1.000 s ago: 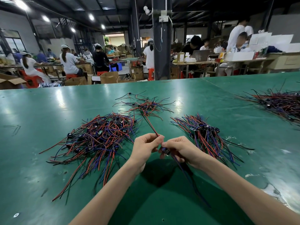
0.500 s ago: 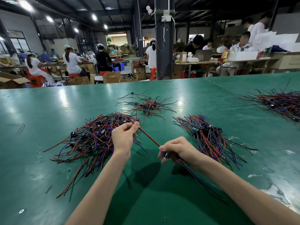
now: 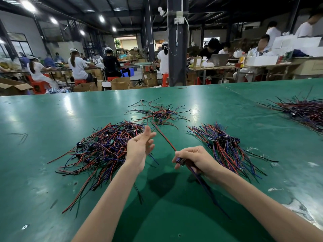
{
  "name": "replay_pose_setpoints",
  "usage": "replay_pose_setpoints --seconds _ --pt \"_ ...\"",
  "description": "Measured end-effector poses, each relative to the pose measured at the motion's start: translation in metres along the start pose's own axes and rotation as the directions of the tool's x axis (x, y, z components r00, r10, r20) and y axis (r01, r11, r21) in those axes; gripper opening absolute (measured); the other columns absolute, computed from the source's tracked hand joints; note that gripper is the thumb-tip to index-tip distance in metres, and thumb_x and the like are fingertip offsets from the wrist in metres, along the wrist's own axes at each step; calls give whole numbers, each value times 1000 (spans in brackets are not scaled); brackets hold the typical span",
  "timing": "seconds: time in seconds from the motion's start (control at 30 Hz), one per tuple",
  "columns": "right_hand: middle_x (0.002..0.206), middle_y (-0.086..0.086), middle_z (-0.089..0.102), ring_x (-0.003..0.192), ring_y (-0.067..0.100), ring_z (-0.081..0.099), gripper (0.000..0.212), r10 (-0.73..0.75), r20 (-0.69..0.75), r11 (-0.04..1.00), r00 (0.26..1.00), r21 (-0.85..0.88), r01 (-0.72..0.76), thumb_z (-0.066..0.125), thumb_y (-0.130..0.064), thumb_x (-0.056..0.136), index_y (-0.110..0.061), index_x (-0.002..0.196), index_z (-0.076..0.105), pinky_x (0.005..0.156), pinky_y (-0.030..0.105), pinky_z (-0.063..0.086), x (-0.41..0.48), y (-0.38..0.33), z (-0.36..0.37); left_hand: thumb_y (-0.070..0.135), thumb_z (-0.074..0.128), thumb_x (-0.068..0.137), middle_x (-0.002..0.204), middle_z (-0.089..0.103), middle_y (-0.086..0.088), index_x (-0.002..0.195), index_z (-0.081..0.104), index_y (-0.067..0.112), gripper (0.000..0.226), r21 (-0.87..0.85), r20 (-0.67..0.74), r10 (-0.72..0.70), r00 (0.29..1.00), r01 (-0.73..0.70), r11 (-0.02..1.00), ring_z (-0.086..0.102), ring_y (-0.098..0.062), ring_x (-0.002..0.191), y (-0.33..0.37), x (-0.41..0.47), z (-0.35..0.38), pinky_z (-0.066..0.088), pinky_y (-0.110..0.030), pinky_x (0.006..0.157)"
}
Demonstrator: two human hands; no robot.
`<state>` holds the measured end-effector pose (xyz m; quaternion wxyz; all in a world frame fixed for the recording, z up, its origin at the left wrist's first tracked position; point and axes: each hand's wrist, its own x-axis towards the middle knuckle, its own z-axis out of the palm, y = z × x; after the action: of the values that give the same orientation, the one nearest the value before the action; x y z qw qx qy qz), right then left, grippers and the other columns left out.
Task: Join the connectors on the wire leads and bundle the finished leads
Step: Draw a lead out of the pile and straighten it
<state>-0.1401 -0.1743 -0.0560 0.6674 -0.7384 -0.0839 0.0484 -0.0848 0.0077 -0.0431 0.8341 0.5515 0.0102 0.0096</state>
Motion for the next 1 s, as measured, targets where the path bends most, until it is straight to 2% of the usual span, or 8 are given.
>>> replay_pose_setpoints --seconds 0.07,0.17,0.23,0.33,0.47,0.6,0.73,1.0 --pt "69 17 69 27 6 28 27 -16 -32 1000 999 11 17 57 -17 93 -2 76 72 31 14 20 1 -1 0 40 67 68 78 71 1 89 69 6 40 105 125 -62 990 49 993 55 -5 60 -3 -7 5 52 -17 56" --pt "67 16 69 26 5 29 26 -20 -68 1000 998 4 20 56 -13 93 -1 74 70 29 13 20 1 -1 0 30 68 79 76 69 -1 86 72 9 22 289 278 -117 953 33 957 54 -4 58 -16 -19 17 47 -16 57" --pt "66 14 68 26 5 30 26 -16 -77 1000 997 -1 16 54 -11 93 -1 73 68 28 14 20 1 -1 0 21 70 83 71 66 -1 84 72 10 12 377 300 -103 948 -19 926 54 -4 57 -24 -23 22 43 -17 60" --pt "66 15 69 26 6 31 29 -6 -67 1000 998 8 7 55 -10 93 -6 68 68 28 13 20 0 0 1 14 71 82 66 60 -7 75 72 8 9 360 288 -52 956 -58 931 48 -7 53 -27 -23 24 38 -17 55" --pt "68 17 69 27 6 28 27 -7 -34 1000 999 9 7 58 -15 92 -7 70 71 30 13 20 -1 -1 2 12 72 80 57 56 -4 67 72 7 14 323 236 43 971 -121 939 42 -7 50 -23 -21 23 37 -17 52" --pt "63 12 69 30 5 27 26 9 34 998 999 -54 -7 58 -17 92 -8 73 72 32 14 21 -2 -2 4 10 73 80 55 57 -1 70 70 4 12 207 25 106 994 -109 972 42 -6 46 -9 -6 10 39 -16 49" --pt "62 11 69 31 5 26 25 4 89 996 996 -84 4 58 -17 92 -8 73 72 34 15 21 -3 -2 7 12 76 78 51 59 5 69 70 10 11 135 -139 137 981 -118 984 45 -4 44 2 7 -7 43 -14 46" --pt "63 11 70 31 6 27 26 -10 106 995 994 -97 20 59 -18 92 -10 72 73 34 15 23 -4 -2 4 16 78 76 54 57 2 66 72 14 12 162 -178 166 970 -138 977 46 -4 45 0 10 -9 45 -18 51"
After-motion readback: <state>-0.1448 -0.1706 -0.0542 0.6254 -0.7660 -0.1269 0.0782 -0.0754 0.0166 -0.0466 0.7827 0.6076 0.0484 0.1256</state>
